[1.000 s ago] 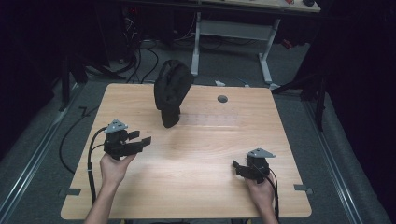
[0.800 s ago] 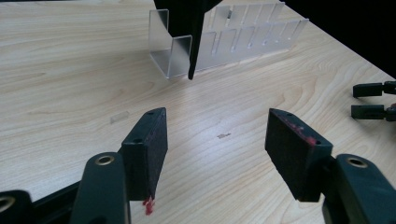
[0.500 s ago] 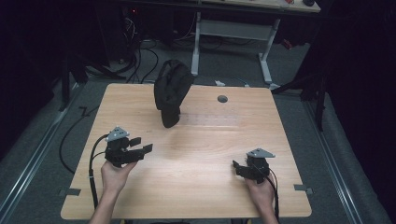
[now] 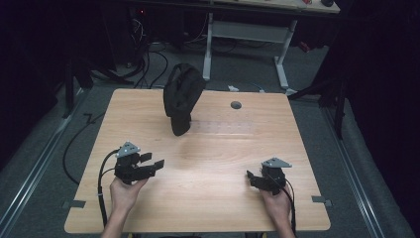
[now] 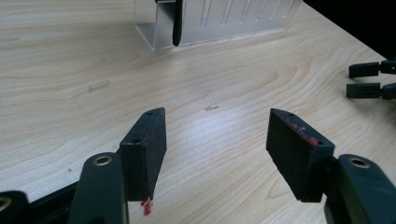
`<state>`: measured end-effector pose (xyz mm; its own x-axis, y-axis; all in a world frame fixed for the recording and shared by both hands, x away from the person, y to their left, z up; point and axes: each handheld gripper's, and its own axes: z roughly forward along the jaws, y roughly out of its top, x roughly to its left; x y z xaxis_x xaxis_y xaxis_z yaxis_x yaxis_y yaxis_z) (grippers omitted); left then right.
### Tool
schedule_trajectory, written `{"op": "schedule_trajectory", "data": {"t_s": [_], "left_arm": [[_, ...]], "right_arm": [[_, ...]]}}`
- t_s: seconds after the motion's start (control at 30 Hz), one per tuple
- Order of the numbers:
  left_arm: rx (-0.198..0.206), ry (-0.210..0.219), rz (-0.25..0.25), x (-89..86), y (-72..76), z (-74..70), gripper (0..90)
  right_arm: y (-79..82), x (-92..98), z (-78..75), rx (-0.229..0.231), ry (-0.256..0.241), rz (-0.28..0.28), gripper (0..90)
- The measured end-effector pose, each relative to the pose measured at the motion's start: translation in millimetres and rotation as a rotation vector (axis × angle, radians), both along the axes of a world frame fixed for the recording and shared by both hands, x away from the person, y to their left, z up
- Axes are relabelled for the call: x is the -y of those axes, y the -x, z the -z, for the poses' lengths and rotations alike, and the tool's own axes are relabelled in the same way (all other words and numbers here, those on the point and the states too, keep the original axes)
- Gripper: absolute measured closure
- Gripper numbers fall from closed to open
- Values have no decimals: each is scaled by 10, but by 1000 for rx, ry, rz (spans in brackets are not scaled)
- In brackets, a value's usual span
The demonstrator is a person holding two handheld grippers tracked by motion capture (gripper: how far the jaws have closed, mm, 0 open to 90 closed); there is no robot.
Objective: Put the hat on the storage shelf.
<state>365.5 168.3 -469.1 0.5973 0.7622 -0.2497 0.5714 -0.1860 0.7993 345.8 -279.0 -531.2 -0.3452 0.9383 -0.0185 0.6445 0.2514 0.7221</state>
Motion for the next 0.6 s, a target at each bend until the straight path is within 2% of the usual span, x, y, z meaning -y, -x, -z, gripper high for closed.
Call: {"op": "schedule_trajectory", "data": {"t_s": [0.5, 0.6], "left_arm": [[-19, -26, -1, 99, 63, 194, 378], [-23, -21, -6, 113, 73, 230, 377]], "right_arm": [[0, 0, 0, 0, 0, 0, 306], [0, 0, 0, 0, 0, 0, 306]]}}
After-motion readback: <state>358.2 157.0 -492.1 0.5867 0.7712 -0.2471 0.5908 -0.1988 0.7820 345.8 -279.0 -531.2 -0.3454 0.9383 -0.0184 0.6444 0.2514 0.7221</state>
